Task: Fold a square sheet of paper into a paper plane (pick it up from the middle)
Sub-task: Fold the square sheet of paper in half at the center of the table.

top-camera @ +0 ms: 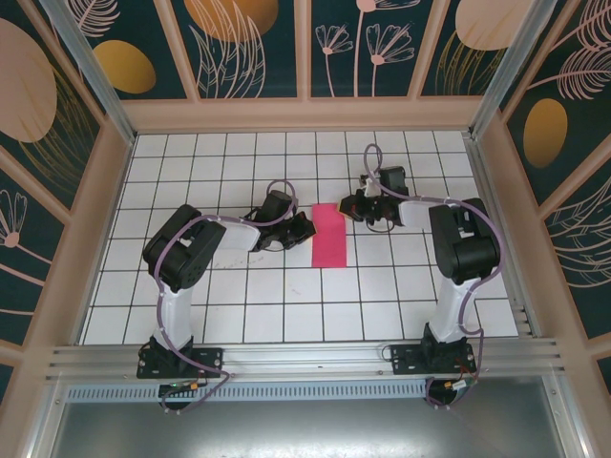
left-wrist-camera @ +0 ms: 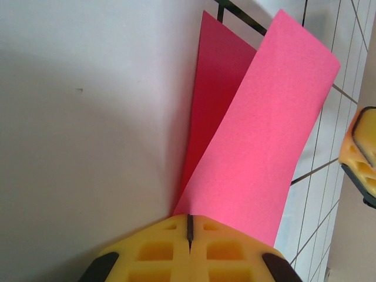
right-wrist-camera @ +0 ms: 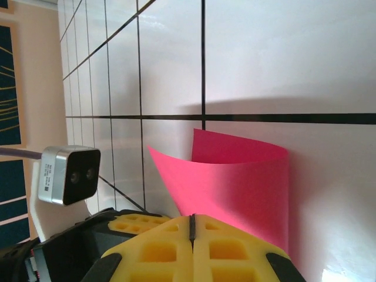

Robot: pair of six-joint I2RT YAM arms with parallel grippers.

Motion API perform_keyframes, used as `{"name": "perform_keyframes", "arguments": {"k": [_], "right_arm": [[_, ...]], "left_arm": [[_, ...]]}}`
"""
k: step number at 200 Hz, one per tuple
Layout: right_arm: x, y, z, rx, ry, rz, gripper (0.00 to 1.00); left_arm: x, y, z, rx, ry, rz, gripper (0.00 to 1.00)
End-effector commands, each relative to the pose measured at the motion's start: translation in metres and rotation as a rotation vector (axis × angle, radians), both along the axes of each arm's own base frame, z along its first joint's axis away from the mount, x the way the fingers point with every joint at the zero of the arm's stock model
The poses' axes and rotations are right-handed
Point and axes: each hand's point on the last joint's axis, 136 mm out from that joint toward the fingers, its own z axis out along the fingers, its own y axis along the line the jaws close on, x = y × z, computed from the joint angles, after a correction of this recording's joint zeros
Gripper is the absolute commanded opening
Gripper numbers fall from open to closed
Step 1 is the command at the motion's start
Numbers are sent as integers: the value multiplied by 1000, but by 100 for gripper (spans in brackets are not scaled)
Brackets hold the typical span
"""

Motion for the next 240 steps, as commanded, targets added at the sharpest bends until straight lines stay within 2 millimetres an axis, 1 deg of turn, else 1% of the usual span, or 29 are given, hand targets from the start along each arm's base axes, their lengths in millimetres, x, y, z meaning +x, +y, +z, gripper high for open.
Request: {"name": "perform_keyframes", "arguments": {"k": [1, 39, 53, 60, 69, 92, 102, 113, 123, 170, 183, 204, 225, 240], "right_arm": [[-2, -2, -20, -9, 36, 15, 1], [-14, -11, -55, -73, 105, 5, 1], [-16, -13, -60, -88, 118, 2, 1], [-16, -11, -56, -77, 116, 5, 1], [-13, -9, -45, -62, 95, 5, 1], [2, -2, -7, -16, 19, 14, 1], [8, -1, 6, 2, -8, 15, 1], [13, 0, 14, 20, -21, 22, 1], [17, 0, 16, 21, -28, 19, 1], [22, -6, -9, -5, 3, 4, 1], [22, -7, -20, -23, 25, 0, 2], [16, -10, -42, -56, 78, -5, 2], [9, -13, -58, -77, 108, -6, 1], [9, -15, -59, -88, 116, -16, 2]], "left_arm": [[-20, 15, -42, 108, 88, -11, 0], [-20, 15, -43, 108, 89, -13, 0], [-20, 15, -43, 110, 90, -15, 0], [-21, 15, -44, 110, 94, -15, 0], [-21, 15, -44, 110, 91, -15, 0], [-21, 15, -44, 114, 92, -17, 0], [-21, 15, -44, 113, 92, -16, 0], [-21, 15, -44, 114, 92, -16, 0], [-20, 16, -44, 115, 90, -16, 0], [-20, 15, -44, 113, 91, -16, 0], [-21, 15, -44, 114, 92, -17, 0], [-20, 15, -43, 113, 87, -17, 0], [-20, 15, -44, 115, 89, -19, 0], [-20, 15, -43, 115, 88, -20, 0]]}}
